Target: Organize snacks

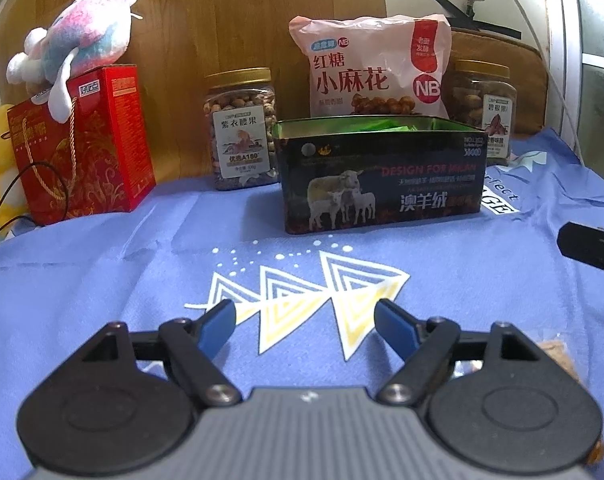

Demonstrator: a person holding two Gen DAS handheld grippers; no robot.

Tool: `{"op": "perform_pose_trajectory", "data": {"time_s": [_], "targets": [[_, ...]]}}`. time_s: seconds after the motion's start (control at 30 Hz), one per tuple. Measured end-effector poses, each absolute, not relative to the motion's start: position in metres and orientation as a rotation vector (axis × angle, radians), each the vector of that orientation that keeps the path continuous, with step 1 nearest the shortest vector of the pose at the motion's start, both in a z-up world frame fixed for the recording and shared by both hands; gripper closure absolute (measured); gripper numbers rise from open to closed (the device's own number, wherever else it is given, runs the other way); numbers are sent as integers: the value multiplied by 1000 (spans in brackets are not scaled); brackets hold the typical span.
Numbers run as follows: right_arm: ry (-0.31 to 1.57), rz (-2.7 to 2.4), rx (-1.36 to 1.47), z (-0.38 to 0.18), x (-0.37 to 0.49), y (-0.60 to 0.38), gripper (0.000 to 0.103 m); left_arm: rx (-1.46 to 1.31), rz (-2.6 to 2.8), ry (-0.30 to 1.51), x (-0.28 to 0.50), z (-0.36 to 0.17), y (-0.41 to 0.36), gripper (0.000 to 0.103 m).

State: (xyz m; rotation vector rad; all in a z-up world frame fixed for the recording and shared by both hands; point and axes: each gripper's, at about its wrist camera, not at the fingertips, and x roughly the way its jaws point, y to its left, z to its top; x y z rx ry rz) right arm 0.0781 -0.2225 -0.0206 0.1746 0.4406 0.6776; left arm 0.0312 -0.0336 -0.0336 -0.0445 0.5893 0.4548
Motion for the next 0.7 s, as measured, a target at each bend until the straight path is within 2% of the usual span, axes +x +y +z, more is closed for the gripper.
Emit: {"op": "perform_pose_trajectory", "data": {"time_s": [0.7], "targets": [[440,682,173,-21,79,-223,39,-45,474,594,31,-34,-34,22]]}}
